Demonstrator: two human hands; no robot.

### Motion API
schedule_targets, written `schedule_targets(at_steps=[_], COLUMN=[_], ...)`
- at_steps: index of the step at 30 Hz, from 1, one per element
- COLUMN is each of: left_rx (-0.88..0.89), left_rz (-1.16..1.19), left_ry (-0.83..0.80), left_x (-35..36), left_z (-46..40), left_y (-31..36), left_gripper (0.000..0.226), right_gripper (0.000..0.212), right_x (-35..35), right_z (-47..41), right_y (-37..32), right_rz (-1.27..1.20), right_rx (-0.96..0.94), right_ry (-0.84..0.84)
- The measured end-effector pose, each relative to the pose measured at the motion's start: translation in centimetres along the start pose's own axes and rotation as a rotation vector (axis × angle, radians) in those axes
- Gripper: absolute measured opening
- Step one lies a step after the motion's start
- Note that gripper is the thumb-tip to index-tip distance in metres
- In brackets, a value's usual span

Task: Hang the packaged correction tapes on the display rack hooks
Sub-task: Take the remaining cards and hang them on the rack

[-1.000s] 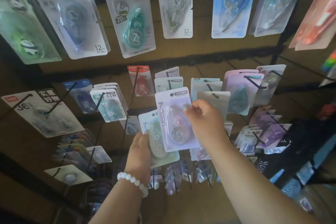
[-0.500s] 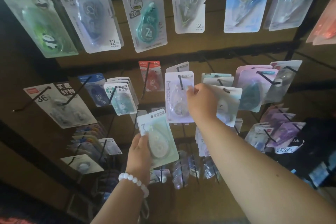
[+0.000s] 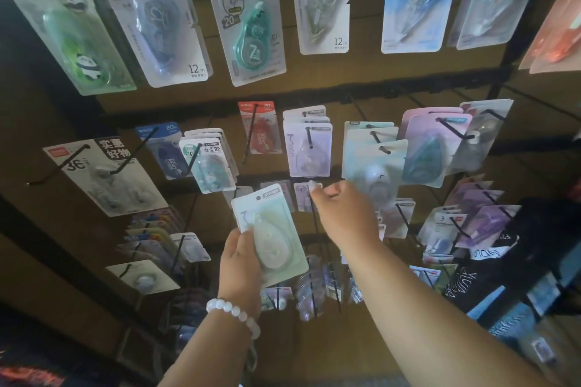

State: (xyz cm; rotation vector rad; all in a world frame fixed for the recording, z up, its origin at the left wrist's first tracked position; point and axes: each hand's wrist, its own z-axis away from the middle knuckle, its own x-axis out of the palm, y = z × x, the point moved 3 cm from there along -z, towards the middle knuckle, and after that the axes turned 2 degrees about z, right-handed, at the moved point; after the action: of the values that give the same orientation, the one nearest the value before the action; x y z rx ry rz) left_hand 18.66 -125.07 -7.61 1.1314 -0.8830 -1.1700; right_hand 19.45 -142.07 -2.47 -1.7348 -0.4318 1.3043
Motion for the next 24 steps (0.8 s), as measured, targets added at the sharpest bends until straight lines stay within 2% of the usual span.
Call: schedule_targets(at_steps=[4, 7, 12, 15, 17, 21, 24], left_rx=[-0.012, -0.022, -0.056, -0.057, -0.042, -0.046, -0.021], left_rz=[0.082, 0.083, 0.141, 0.111, 0.075, 0.052, 0.086], left_ry=[-0.061, -0.12, -0.183, -0.202, -0.187, -0.043, 0.023], left_x=[1.3, 2.1, 2.6, 2.5, 2.4, 1.5, 0.8], left_z=[0.8, 1.5, 1.7, 1.6, 1.6, 1.3, 1.1], left_y=[0.4, 0.5, 0.7, 0.8, 0.7, 0.7, 0.8], left_gripper=[0.022, 0.021, 0.031, 0.024, 0.02, 0.033, 0.025], right_gripper=[0.035, 0.033, 0.032, 0.028, 0.027, 0.027, 0.023], right_x=[0.9, 0.7, 0.4, 0.3, -0.1, -2.1, -3.8], right_z=[2.7, 3.1, 3.3, 3.2, 3.2, 3.5, 3.1], right_y=[0.2, 1.1, 2.9, 3.7, 3.8, 2.5, 0.6], right_rz=[-0.155, -0.271, -0.443, -0.494, -0.493, -0.49, -0.498], right_rx=[-0.027, -0.031, 0.103, 0.139, 0.117, -0.017, -0.099], right_ry=[-0.186, -0.175, -0.208, -0.227, -0.216, -0.134, -0.038])
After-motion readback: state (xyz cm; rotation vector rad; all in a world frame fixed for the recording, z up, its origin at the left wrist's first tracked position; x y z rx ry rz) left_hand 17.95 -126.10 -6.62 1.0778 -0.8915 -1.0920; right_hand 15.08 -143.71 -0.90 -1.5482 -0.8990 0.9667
